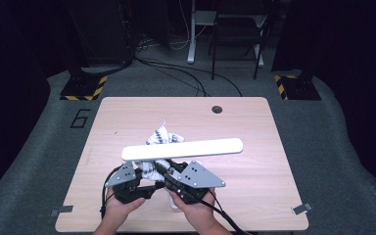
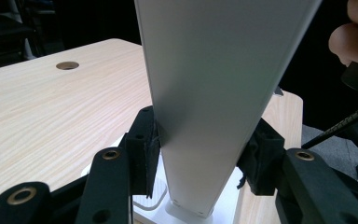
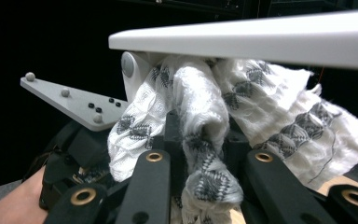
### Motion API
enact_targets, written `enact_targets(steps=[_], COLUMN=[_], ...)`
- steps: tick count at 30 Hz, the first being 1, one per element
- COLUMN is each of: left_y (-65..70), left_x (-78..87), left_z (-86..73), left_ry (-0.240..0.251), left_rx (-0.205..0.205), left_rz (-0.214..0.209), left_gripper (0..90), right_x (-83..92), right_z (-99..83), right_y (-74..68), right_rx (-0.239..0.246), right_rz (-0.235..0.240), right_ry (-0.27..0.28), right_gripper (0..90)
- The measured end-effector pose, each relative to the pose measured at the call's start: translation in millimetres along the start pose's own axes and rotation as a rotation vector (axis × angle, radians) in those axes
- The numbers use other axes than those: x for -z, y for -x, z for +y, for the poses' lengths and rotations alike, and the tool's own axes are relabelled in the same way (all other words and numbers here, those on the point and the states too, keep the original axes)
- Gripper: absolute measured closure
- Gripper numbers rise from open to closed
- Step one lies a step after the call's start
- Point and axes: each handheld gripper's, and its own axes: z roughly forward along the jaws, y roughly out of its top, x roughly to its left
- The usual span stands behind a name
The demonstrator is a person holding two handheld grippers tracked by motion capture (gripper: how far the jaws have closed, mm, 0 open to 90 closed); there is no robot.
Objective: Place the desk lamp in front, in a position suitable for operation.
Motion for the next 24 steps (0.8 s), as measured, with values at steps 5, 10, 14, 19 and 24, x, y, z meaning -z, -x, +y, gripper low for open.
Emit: enact_targets(steps=[5,10,14,19,24], left_y=[0.6,0.6,2.1,2.8,3.1], left_x=[-0.3,0.0,-0.5,0.1,0.2], left_z=[0.3,0.9,1.6,2.0,1.6], left_ry=[0.005,-0.008,-0.011,-0.021,-0.018], left_rx=[0.014,0.005,0.005,0.003,0.005], left_rz=[0.005,0.006,0.014,0.014,0.023], left_gripper=[54.0,54.2,54.2,54.3,54.3], right_x=[-3.2,-1.0,2.9,10.4,19.5], right_z=[1.9,3.9,5.8,7.6,6.9], right_y=[-2.5,-3.1,0.3,3.3,9.9], right_rx=[-0.004,-0.022,-0.031,-0.038,-0.050], right_rz=[0.004,0.000,-0.002,-0.016,-0.039], right_ry=[0.015,0.026,0.033,0.046,0.054], right_gripper=[77.2,77.3,77.4,77.5,77.5])
